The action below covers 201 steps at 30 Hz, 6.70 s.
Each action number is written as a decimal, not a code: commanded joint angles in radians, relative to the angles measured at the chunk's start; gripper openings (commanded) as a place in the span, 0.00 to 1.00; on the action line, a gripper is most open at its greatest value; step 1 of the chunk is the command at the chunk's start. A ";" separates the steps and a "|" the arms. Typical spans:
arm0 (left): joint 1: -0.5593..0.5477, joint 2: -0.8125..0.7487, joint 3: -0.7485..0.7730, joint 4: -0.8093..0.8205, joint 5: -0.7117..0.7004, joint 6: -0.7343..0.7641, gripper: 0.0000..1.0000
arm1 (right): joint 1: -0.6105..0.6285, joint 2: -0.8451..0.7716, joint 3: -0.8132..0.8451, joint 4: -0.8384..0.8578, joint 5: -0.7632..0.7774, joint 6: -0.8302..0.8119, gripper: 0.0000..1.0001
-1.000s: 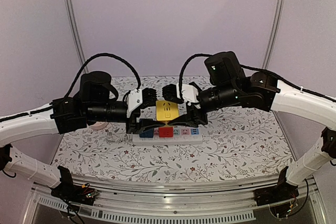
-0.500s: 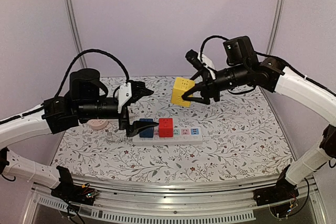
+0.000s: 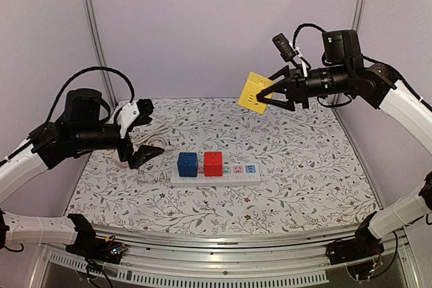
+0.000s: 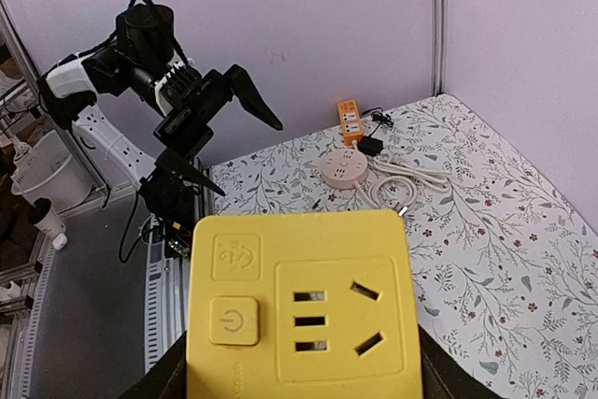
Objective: Insert the plug
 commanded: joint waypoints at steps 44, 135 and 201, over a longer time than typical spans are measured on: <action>0.116 0.023 -0.493 0.467 0.092 -0.355 1.00 | -0.078 0.676 -0.124 0.098 -0.109 -0.885 0.00; 0.183 0.180 -0.090 0.003 0.248 0.324 1.00 | 0.081 0.254 -0.481 0.382 0.229 -0.419 0.99; 0.626 -0.510 -0.645 0.438 0.036 -0.747 0.94 | -0.223 0.618 -0.185 0.082 1.013 0.181 0.45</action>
